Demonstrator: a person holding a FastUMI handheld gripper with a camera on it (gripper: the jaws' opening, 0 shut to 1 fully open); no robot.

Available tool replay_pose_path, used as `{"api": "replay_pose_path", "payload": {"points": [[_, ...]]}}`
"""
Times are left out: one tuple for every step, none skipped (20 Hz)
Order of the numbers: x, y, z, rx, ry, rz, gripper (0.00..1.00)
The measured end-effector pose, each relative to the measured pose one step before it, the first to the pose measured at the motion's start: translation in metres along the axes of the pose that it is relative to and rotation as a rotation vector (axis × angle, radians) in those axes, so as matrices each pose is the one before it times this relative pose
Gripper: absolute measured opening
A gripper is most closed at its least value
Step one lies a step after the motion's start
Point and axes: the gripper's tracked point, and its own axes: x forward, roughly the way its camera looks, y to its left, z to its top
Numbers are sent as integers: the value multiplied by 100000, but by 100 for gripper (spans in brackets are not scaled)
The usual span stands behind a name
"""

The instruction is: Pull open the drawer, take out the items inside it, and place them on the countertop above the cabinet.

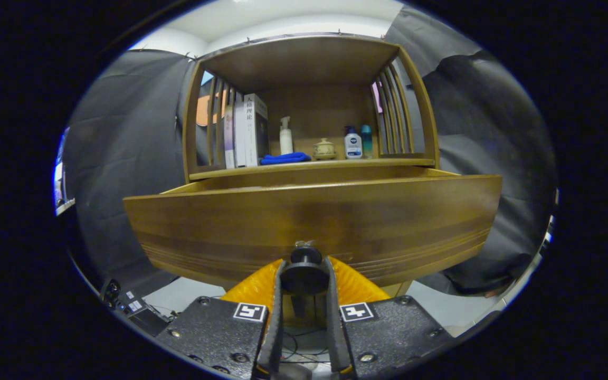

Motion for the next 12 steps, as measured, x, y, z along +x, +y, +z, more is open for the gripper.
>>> {"api": "replay_pose_path", "payload": {"points": [[-389, -52, -57, 909, 38, 160, 38], [-296, 99, -216, 720, 78, 334, 38], [-244, 95, -75, 66, 29, 353, 38], [-219, 74, -110, -331, 74, 233, 38], [-117, 74, -40, -757, -144, 51, 38], [-110, 14, 16, -785, -139, -28, 38], [-123, -59, 13, -219, -336, 21, 38], [-18, 58, 121, -275, -211, -51, 38], [-71, -66, -116, -1468, -11, -159, 38], [-31, 41, 26, -1095, 6, 381, 41], [-133, -6, -46, -1060, -4, 211, 44], [-213, -249, 156, -280, -507, -593, 47]]}}
